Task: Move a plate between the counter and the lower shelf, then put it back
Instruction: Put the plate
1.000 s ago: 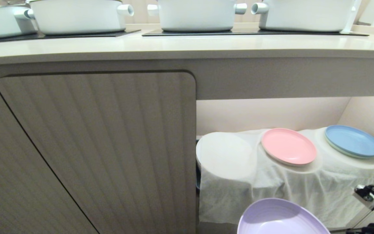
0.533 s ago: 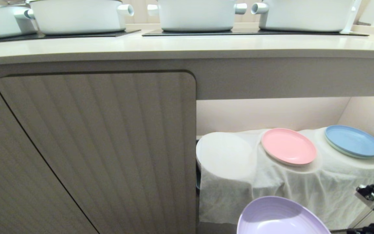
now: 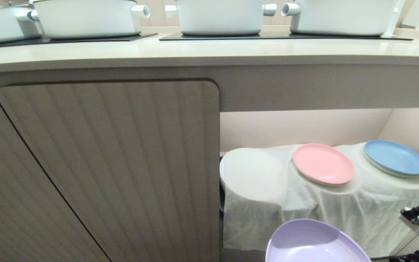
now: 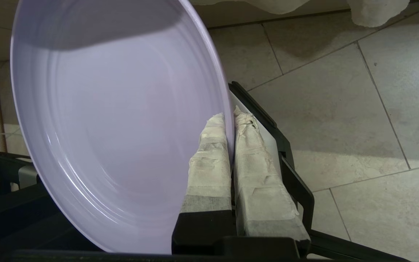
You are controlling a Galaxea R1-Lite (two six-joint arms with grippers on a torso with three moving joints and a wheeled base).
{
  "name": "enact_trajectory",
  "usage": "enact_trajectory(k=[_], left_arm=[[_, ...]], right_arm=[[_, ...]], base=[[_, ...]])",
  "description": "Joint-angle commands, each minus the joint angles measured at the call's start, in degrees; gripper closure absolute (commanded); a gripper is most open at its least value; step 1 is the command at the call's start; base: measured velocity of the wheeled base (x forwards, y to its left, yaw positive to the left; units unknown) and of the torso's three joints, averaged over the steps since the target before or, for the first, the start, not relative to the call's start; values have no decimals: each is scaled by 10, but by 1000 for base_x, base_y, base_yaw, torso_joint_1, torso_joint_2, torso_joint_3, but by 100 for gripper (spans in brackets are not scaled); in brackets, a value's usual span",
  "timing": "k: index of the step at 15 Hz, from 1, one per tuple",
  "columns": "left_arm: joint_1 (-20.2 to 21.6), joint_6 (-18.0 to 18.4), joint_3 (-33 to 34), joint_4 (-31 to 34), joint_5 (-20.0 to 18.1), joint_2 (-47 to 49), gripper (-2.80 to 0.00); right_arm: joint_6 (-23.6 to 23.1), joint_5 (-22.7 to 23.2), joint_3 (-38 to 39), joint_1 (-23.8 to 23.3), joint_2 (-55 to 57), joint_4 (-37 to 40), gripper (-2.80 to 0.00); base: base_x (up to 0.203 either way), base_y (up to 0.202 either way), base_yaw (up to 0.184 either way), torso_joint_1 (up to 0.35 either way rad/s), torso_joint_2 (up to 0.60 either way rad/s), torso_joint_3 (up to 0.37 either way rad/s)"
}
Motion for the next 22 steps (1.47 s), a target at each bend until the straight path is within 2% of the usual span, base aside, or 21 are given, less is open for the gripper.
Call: enact_trajectory(k=[1,12,22], left_arm=[[0,0,0,0,0,0,0],[0,0,0,0,-1,0,0],[0,0,0,0,-1,0,0]], right_arm=[[1,1,0,1,1,-1,0],[1,2,-1,1,2,-1,0],[1,2,0,1,2,-1,0]], base=[[0,0,0,0,0,0],[0,0,0,0,0,0],[0,-182,0,2,2,3]])
